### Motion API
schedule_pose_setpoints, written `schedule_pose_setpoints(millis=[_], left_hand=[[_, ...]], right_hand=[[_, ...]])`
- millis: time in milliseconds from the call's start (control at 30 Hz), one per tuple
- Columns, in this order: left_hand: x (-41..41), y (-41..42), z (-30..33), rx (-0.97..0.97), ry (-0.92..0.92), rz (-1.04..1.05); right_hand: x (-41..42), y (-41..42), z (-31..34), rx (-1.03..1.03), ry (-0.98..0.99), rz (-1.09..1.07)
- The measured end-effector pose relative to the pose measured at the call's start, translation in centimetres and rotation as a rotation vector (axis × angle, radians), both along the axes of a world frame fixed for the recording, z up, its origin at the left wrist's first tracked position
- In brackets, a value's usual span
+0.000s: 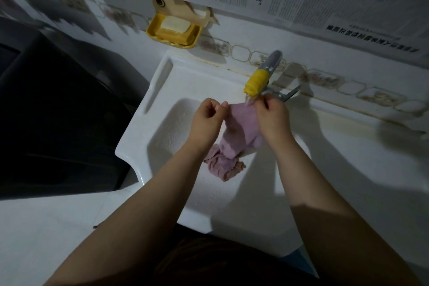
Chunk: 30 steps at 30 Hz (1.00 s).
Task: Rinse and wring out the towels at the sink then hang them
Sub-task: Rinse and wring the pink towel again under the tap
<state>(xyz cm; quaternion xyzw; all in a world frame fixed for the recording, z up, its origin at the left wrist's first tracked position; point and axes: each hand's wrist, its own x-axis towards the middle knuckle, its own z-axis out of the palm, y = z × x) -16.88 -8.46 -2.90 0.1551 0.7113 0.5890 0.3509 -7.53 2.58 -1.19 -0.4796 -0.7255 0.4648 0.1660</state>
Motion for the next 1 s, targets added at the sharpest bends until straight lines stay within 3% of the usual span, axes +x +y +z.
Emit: schedule_pose_setpoints(millis=[167,267,333,433,533,700,867,933,1000], left_hand=[[-0.8,0.2,-0.9,0.042,-0.317,-0.162],[-1.0,0.8,-0.4,0.048,-0.521,-0.391],[-1.2,0.9,-0.5,0.01,-0.426,-0.469],[-1.8,0.5,-1.2,0.088,-0.306,-0.315],[-2.6,0.3,-1.1,0.133,-0.326,-0.195],[-0.2,3.4,0.0,0.013,-0.338,0.041],[4.1,5.4,0.6,-0.061,-0.368,0.027],[3.8,5.4,0.7,-0.141,-0.29,0.028],[2.6,5.3,0.4,-0.247,-0.175,0.029]], right_hand=[[-0.1,-0.3,1.5,-0.498,0.253,0.061],[-0.3,0.1,1.9,-0.527,0.287,0.05],[-0.2,1.1,2.2,-0.443,0.273,0.013],[0.6,2.8,1.8,-0.129,0.002,0.066],[1.3,3.7,1.4,0.016,-0.146,0.024],[-0.3,0.8,1.1,-0.126,0.011,-0.078],[-2.3,0.8,0.5,-0.069,0.035,-0.189],[-2.3,0.8,0.2,-0.052,0.054,-0.196],[-2.5,-0.8,-0.1,-0.074,0.008,-0.073]])
